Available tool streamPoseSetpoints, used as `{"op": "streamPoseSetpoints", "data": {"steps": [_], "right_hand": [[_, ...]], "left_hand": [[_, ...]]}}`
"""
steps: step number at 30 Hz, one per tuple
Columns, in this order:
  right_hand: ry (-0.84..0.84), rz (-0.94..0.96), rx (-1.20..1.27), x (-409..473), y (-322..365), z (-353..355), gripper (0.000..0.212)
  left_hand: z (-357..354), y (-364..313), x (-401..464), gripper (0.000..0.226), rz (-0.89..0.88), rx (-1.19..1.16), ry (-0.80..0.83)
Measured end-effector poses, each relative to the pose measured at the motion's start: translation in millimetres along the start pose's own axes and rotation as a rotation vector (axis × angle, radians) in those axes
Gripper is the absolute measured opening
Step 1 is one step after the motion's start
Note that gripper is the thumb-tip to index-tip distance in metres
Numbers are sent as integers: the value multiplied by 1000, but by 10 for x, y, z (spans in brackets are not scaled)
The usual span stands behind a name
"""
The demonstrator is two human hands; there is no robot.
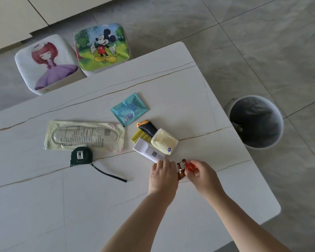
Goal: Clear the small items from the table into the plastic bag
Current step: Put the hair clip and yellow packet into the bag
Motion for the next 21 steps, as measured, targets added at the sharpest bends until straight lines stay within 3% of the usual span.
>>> {"op": "streamPoseSetpoints", "data": {"steps": [2, 5, 8, 10, 15, 19, 21], "right_hand": [[31, 30, 49, 40, 143, 22, 27], [42, 36, 154, 123, 313, 28, 41], [-11, 39, 173, 255, 472, 23, 41], [-74, 52, 125, 388, 576, 11, 34], [-121, 150, -202, 698, 744, -138, 29], [-23, 279, -598, 749, 641, -392, 52], [-26, 218, -611, 727, 625, -463, 60]], "left_hand": [[52, 86, -11, 44, -15, -55, 72], [202, 242, -82, 55, 30, -122, 127], [383, 382, -201, 70, 43, -191, 87], [424, 490, -246, 68, 56, -168, 48], [366, 827, -173, 38, 331, -329, 36], [265, 991, -170, 34, 447, -454, 72], [228, 1029, -204, 31, 451, -485, 92]]}}
Point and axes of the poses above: each hand's wrist, its own x-axis towards the middle knuckle, its own z-axis out of the back of the hand, y = z × x, the point moved 1 cm from there along x, towards the middle knuckle, and after that the axes turned 12 degrees about z, right-handed, at the moved point
